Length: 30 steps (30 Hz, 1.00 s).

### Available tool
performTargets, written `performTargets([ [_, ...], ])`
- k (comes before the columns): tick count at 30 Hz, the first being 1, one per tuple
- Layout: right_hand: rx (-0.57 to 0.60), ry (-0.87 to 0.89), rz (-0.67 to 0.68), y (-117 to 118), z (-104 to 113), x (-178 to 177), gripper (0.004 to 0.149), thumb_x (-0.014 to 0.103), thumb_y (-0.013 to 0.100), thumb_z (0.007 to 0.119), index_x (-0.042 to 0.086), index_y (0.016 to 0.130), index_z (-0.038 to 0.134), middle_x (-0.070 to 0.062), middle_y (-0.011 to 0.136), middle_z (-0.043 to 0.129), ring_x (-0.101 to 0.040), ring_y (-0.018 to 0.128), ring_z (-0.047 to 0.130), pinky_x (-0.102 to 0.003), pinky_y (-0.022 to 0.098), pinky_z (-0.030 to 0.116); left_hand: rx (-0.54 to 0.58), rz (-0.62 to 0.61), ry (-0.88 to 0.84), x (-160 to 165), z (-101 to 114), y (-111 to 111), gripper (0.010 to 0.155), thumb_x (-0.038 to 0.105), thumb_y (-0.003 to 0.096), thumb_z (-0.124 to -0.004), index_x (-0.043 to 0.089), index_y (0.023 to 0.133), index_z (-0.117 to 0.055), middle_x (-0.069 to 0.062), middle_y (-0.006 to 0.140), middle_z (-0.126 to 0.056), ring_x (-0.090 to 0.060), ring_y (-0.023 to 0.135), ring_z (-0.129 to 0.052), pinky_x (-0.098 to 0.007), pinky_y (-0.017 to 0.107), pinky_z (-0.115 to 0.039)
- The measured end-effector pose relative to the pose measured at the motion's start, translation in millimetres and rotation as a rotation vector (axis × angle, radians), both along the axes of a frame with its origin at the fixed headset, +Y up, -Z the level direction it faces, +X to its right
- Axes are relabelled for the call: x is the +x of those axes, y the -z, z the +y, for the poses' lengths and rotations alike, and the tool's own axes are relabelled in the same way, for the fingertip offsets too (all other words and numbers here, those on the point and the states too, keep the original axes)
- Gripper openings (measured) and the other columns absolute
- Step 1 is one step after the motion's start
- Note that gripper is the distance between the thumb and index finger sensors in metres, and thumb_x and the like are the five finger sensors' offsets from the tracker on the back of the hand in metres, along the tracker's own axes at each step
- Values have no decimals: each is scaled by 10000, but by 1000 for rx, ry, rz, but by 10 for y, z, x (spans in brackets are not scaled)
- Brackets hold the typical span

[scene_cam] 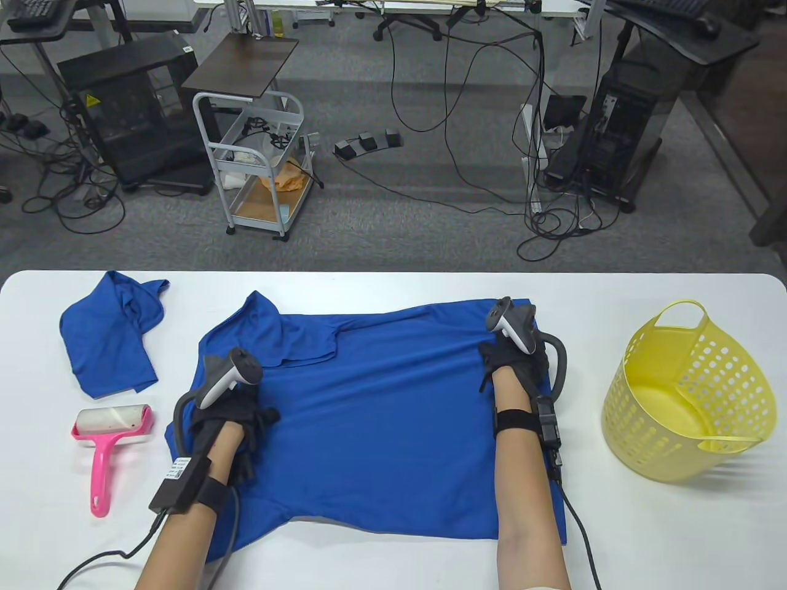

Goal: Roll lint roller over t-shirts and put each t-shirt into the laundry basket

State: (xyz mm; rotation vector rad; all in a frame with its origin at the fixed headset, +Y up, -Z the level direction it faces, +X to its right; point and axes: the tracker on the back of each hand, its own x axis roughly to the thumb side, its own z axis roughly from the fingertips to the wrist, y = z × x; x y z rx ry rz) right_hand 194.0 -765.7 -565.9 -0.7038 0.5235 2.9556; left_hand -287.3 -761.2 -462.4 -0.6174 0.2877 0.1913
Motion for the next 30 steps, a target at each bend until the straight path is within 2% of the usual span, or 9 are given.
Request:
performTargets([
  [3, -7, 31, 22, -72, 40, -29, 664, 629, 500, 544, 395, 1062, 278, -12, 1047, 413, -272, 816, 595, -367, 580, 706, 9, -9, -11, -9, -17, -13, 852, 613, 462, -679, 376, 1084, -149, -76, 1133, -102, -446, 1047, -200, -658, 737, -376],
  [6, 37, 133, 78, -263, 214, -101, 652, 590, 509, 576, 355, 1060, 321, -144, 1144, 387, -386, 924, 595, -530, 632, 669, 17, -11, 3, 2, -19, -17, 845, 613, 460, -669, 375, 1084, -151, -76, 1134, -107, -449, 1049, -205, -659, 739, -378],
  [9, 106, 209, 189, -635, 461, -204, 582, 527, 515, 617, 316, 1042, 487, -96, 1132, 529, -417, 922, 671, -548, 634, 674, 22, -13, 10, 9, -25, -19, 841, 615, 461, -658, 373, 1085, -149, -78, 1134, -110, -450, 1050, -209, -657, 741, -380],
  [11, 106, 204, 285, -1031, 570, -256, 578, 523, 517, 627, 316, 1041, 500, -82, 1136, 538, -413, 940, 657, -554, 647, 660, 37, -16, 19, 10, -38, -38, 833, 617, 459, -644, 376, 1085, -150, -75, 1136, -108, -447, 1051, -208, -654, 742, -375],
  [14, 37, 138, 337, -1550, 537, -211, 583, 524, 521, 637, 311, 1047, 502, -71, 1150, 532, -411, 971, 633, -565, 663, 645, 40, -10, 18, 6, -41, -50, 827, 621, 458, -639, 383, 1084, -153, -66, 1137, -109, -433, 1055, -206, -645, 746, -368],
  [18, -107, 112, 333, -2064, 260, -47, 676, 588, 505, 628, 307, 1078, 407, -90, 1195, 410, -447, 1019, 524, -609, 690, 575, 13, 6, 5, 7, -42, -35, 829, 622, 463, -641, 392, 1080, -138, -53, 1134, -86, -423, 1058, -178, -638, 756, -347],
  [22, -187, 83, 317, -2221, -17, 93, 720, 598, 494, 635, 345, 1061, 271, -28, 1184, 196, -385, 1054, 285, -637, 719, 449, 11, 11, -1, -8, -40, -21, 833, 630, 463, -639, 400, 1079, -127, -44, 1135, -69, -409, 1065, -157, -624, 768, -324],
  [24, -239, 87, 312, -2222, -82, 149, 722, 622, 479, 549, 386, 1031, 148, 18, 1155, 60, -346, 1048, 155, -645, 727, 361, 14, 11, -22, -35, -46, -7, 837, 633, 463, -647, 407, 1079, -128, -30, 1134, -61, -395, 1066, -139, -614, 773, -301],
  [30, -179, 173, 284, -2231, -145, 194, 709, 587, 477, 562, 387, 1026, 159, 25, 1144, 37, -341, 1033, 93, -667, 713, 262, 105, -62, -88, -152, 231, -185, 800, 513, 494, -747, 398, 1091, -228, -16, 1155, -162, -372, 1096, -212, -581, 789, -332],
])
